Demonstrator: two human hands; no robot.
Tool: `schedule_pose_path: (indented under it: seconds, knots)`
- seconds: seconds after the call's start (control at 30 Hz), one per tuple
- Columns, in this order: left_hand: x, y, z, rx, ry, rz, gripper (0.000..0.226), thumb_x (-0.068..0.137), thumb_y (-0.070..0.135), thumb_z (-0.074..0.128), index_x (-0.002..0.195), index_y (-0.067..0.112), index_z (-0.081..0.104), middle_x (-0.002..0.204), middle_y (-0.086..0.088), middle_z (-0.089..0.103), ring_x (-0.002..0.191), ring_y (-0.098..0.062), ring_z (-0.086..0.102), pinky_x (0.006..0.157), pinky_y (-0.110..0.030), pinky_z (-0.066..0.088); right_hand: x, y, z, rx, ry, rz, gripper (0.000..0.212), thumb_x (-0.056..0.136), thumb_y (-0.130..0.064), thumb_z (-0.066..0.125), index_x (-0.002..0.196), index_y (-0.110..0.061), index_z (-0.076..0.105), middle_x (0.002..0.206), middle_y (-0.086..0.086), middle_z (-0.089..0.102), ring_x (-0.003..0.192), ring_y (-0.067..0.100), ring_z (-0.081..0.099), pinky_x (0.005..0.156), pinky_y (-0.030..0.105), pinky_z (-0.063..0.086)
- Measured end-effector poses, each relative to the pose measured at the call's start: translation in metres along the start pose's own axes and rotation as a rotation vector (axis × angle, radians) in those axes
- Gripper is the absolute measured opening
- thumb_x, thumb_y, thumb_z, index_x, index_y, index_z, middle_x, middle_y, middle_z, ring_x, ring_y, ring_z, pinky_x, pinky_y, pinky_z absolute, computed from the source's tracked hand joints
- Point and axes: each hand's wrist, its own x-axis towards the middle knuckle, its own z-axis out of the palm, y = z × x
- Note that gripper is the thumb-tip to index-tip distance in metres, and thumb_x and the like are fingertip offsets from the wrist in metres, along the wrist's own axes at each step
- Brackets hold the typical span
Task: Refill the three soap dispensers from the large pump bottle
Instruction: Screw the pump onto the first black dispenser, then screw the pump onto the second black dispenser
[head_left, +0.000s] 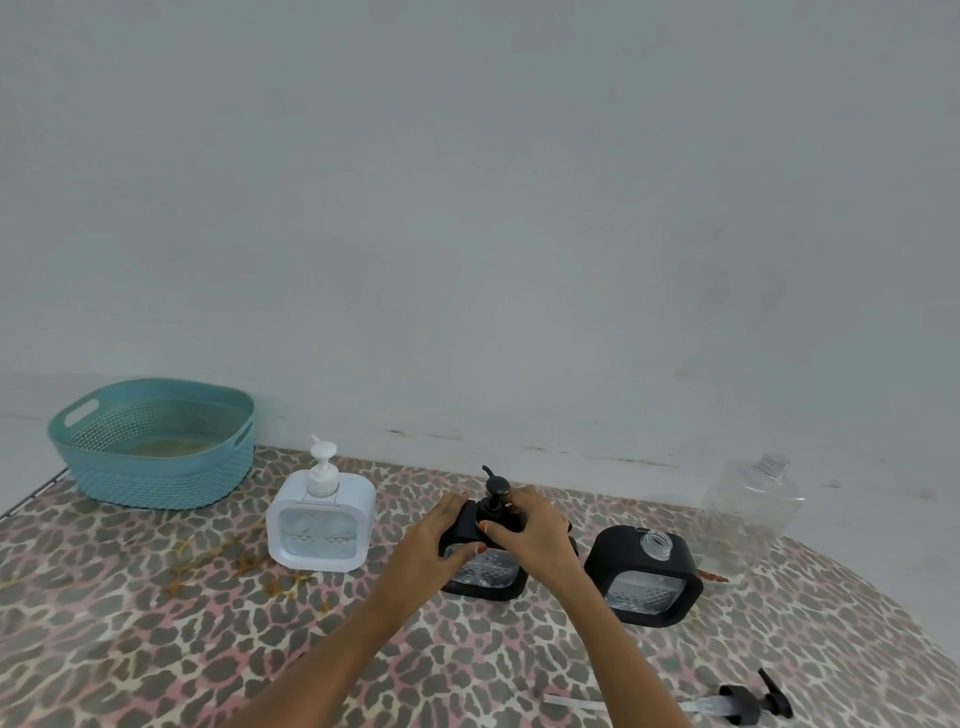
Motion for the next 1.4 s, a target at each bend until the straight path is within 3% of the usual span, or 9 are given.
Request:
schedule_pose_path:
  seconds: [0.1, 0.2, 0.47, 0.53, 0.63, 0.83, 0.93, 1.1, 1.4]
  knots:
    - [0.000, -0.001, 0.000, 0.003, 0.001, 0.008, 0.060, 0.085, 0.017, 0.063, 0.137, 0.013, 0.034, 0.127, 0.015, 0.032, 0.120, -0.001, 0.035, 0.084, 0.010, 0.023, -0.001, -0.002, 0.001, -0.052, 0.085, 0.039, 0.029, 0.079, -0.037, 0.066, 0.104, -0.023, 0.065, 0.089, -0.009, 0.054, 0.099, 0.017, 0.055, 0.101, 0.040, 0.031]
    - [0.001, -0.003, 0.001, 0.004, -0.006, 0.005, 0.060, 0.084, 0.019, 0.064, 0.136, 0.014, 0.036, 0.129, 0.015, 0.036, 0.122, -0.005, 0.042, 0.089, 0.003, 0.029, -0.003, -0.007, 0.005, -0.027, 0.173, 0.087, 0.027, 0.075, -0.040, 0.070, 0.096, -0.023, 0.066, 0.085, -0.008, 0.063, 0.095, 0.014, 0.059, 0.102, 0.040, 0.030]
    - [0.000, -0.001, 0.002, 0.007, -0.002, 0.008, 0.056, 0.086, 0.017, 0.061, 0.136, 0.016, 0.035, 0.121, 0.017, 0.032, 0.110, 0.008, 0.032, 0.078, 0.010, 0.025, -0.005, -0.010, 0.023, -0.036, 0.373, 0.182, 0.034, 0.072, -0.048, 0.068, 0.092, -0.021, 0.065, 0.087, -0.009, 0.068, 0.090, 0.011, 0.061, 0.096, 0.033, 0.026]
    - [0.000, -0.003, 0.002, -0.002, -0.014, -0.008, 0.055, 0.086, 0.023, 0.062, 0.135, 0.016, 0.039, 0.133, 0.016, 0.038, 0.120, 0.002, 0.039, 0.092, 0.000, 0.032, -0.006, -0.012, 0.026, -0.072, 0.394, 0.196, 0.035, 0.073, -0.050, 0.066, 0.092, -0.021, 0.065, 0.088, -0.009, 0.068, 0.090, 0.011, 0.060, 0.093, 0.032, 0.026]
    - [0.000, -0.008, 0.001, 0.003, -0.030, -0.032, 0.057, 0.083, 0.034, 0.062, 0.134, 0.022, 0.040, 0.137, 0.002, 0.046, 0.127, -0.013, 0.044, 0.105, -0.034, 0.040, -0.007, -0.015, 0.027, -0.128, 0.408, 0.218, 0.040, 0.073, -0.053, 0.064, 0.096, -0.021, 0.064, 0.093, -0.008, 0.067, 0.092, 0.012, 0.060, 0.093, 0.032, 0.027]
    - [-0.001, -0.003, -0.001, 0.016, -0.014, -0.021, 0.058, 0.083, 0.031, 0.064, 0.135, 0.018, 0.040, 0.136, -0.001, 0.047, 0.126, -0.014, 0.045, 0.104, -0.037, 0.041, -0.008, -0.009, 0.021, -0.037, 0.277, 0.175, 0.035, 0.075, -0.047, 0.067, 0.097, -0.022, 0.059, 0.098, -0.007, 0.062, 0.096, 0.013, 0.056, 0.096, 0.034, 0.034]
    - [-0.001, -0.004, -0.002, 0.025, -0.021, -0.029, 0.062, 0.083, 0.030, 0.064, 0.138, 0.017, 0.037, 0.144, -0.002, 0.040, 0.132, -0.017, 0.039, 0.108, -0.038, 0.038, -0.006, -0.003, 0.012, 0.145, 0.149, 0.116, 0.028, 0.075, -0.035, 0.073, 0.092, -0.019, 0.058, 0.091, -0.003, 0.061, 0.088, 0.014, 0.057, 0.081, 0.025, 0.045]
    - [-0.002, -0.001, 0.000, 0.033, -0.005, -0.025, 0.063, 0.084, 0.029, 0.063, 0.139, 0.017, 0.034, 0.147, 0.001, 0.034, 0.137, -0.014, 0.031, 0.112, -0.034, 0.031, -0.005, 0.006, -0.017, 0.220, 0.003, 0.055, 0.024, 0.079, -0.024, 0.071, 0.095, -0.009, 0.064, 0.083, -0.004, 0.059, 0.074, 0.005, 0.054, 0.063, 0.007, 0.043]
    - [-0.002, -0.004, 0.003, 0.079, 0.030, -0.027, 0.063, 0.085, 0.031, 0.061, 0.140, 0.023, 0.031, 0.150, 0.003, 0.030, 0.137, -0.013, 0.030, 0.109, -0.026, 0.027, 0.029, 0.039, -0.058, -0.104, 0.006, 0.212, 0.031, 0.088, -0.020, 0.059, 0.079, 0.009, 0.065, 0.082, 0.024, 0.068, 0.061, 0.027, 0.056, 0.053, 0.022, 0.036]
